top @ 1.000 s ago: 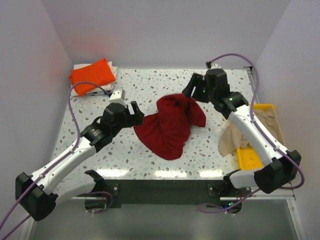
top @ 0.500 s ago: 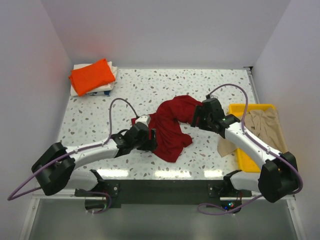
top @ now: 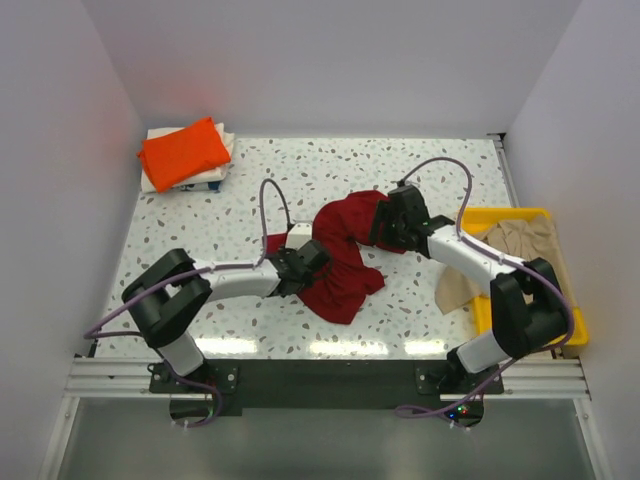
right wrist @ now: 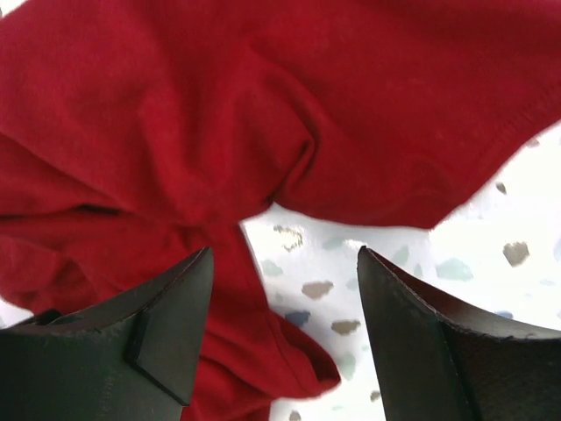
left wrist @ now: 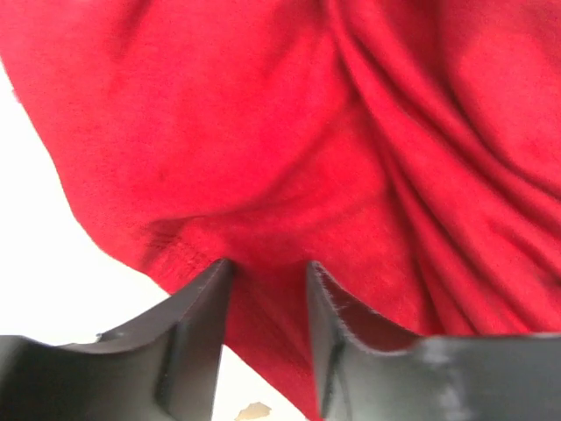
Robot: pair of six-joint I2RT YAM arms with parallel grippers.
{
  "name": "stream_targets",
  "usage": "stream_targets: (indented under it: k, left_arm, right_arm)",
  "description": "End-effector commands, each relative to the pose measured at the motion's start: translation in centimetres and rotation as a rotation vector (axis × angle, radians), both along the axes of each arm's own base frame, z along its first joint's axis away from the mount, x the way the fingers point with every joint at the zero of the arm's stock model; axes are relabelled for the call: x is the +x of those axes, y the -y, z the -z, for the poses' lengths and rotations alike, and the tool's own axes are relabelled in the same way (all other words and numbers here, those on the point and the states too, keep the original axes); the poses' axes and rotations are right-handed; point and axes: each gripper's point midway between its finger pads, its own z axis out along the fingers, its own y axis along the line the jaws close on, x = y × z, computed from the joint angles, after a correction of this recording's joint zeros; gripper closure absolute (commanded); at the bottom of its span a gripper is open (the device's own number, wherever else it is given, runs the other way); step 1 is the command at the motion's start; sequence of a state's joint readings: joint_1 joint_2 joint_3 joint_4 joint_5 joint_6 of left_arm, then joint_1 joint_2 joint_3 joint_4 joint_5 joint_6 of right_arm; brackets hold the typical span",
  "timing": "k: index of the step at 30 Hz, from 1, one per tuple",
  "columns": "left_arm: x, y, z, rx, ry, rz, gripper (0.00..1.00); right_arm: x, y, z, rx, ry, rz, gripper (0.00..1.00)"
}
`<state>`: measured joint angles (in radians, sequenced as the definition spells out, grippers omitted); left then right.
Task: Fold and stack the t-shirts
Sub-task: Flatten the tshirt out
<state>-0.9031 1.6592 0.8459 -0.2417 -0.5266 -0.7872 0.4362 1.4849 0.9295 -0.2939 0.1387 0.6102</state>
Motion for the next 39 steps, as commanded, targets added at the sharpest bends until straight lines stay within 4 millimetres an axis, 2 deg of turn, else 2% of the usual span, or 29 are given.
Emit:
stream_targets:
  k: [1,2,3,4,5,6,9,10,12,13,14,17,18,19,20,21,23,24,31,34,35,37,38,39]
  left_arm:
    - [1.3,-3.1,0.0,0.09,0.033,-0.136,0.63]
    - [1.1,-3.9,0.6,0.083,0.01,-0.146,0.73]
    - [1.2,-4.3,0.8,0.055,-0.006,-0.157,0.78]
    - [1.3,-3.6,1.2,-0.03,-0.041,-0.144,0.82]
    - [2.3,-5.2,1.4,-0.069,-0.053,-0.189,0.86]
    - [1.9,-6.1,1.7,-0.098,-0.061,-0.201,0.9]
    - [3.6,-8.5,0.6,-0.148,-0.032,-0.289,0.94]
    - [4.1,-10.0,0.4,-0.169,-0.044,-0.34,0.95]
    - [5.2,-11.1,-0.9,-0.255,-0.027,-0.406,0.99]
    - [6.3,-12.3,-1.5,-0.316,-0.015,-0.452,1.0]
    - [6.9,-12.7,-2.2,-0.354,0.007,-0.49,1.0]
    - [9.4,-14.4,-5.0,-0.383,0.078,-0.577,1.0]
    - [11.2,-14.5,-6.9,-0.391,0.119,-0.594,1.0]
    - [11.4,-15.5,-7.3,-0.371,0.108,-0.631,1.0]
    - [12.8,-15.3,-9.5,-0.394,0.151,-0.628,1.0]
    - [13.1,-15.4,-10.6,-0.398,0.171,-0.631,1.0]
    - [14.1,-15.7,-13.6,-0.407,0.239,-0.631,1.0]
    - [14.2,-15.9,-15.0,-0.411,0.27,-0.627,1.0]
    - [13.2,-18.0,-22.3,-0.378,0.418,-0.63,1.0]
    - [12.0,-18.6,-25.5,-0.396,0.482,-0.619,1.0]
    - [11.2,-18.9,-27.6,-0.413,0.532,-0.608,1.0]
    - [10.4,-19.4,-29.6,-0.42,0.578,-0.602,1.0]
    - [9.6,-19.7,-31.7,-0.431,0.624,-0.587,1.0]
    - [9.1,-20.1,-32.5,-0.425,0.64,-0.591,1.0]
  right_arm:
    - [2.9,-1.4,-1.2,0.053,0.07,0.015,0.3]
    - [3.1,-1.7,-1.1,0.063,0.068,0.017,0.3]
    - [3.4,-2.0,-0.9,0.073,0.069,0.016,0.3]
    - [3.6,-2.2,-0.2,0.076,0.058,0.016,0.3]
    - [3.8,-2.3,0.1,0.082,0.053,0.022,0.3]
    - [4.0,-2.5,0.3,0.091,0.055,0.025,0.3]
    - [4.5,-2.9,1.6,0.097,0.034,0.037,0.32]
    - [4.6,-2.9,1.8,0.098,0.028,0.045,0.41]
    - [5.1,-2.5,2.0,0.069,0.019,0.067,0.57]
    - [5.3,-2.2,1.8,0.052,0.019,0.076,0.74]
    - [5.6,-1.4,1.5,0.008,0.03,0.097,0.83]
    - [6.3,0.3,-0.8,-0.074,0.05,0.121,1.0]
    - [6.6,1.1,-2.0,-0.107,0.062,0.14,1.0]
    - [6.7,1.8,-2.9,-0.126,0.074,0.156,1.0]
    - [6.8,2.6,-3.8,-0.143,0.089,0.164,1.0]
    - [6.7,3.3,-5.8,-0.15,0.127,0.183,1.0]
    - [6.7,4.3,-7.8,-0.166,0.165,0.192,1.0]
    - [6.4,4.6,-9.9,-0.162,0.2,0.196,1.0]
    - [4.3,6.2,-17.5,-0.151,0.339,0.194,1.0]
    - [3.0,6.5,-20.6,-0.117,0.405,0.189,1.0]
    - [2.6,6.7,-21.6,-0.106,0.425,0.188,1.0]
    - [2.0,6.9,-23.2,-0.093,0.457,0.189,1.0]
    - [1.2,7.1,-24.6,-0.077,0.49,0.183,1.0]
    - [0.8,7.2,-25.6,-0.069,0.514,0.179,1.0]
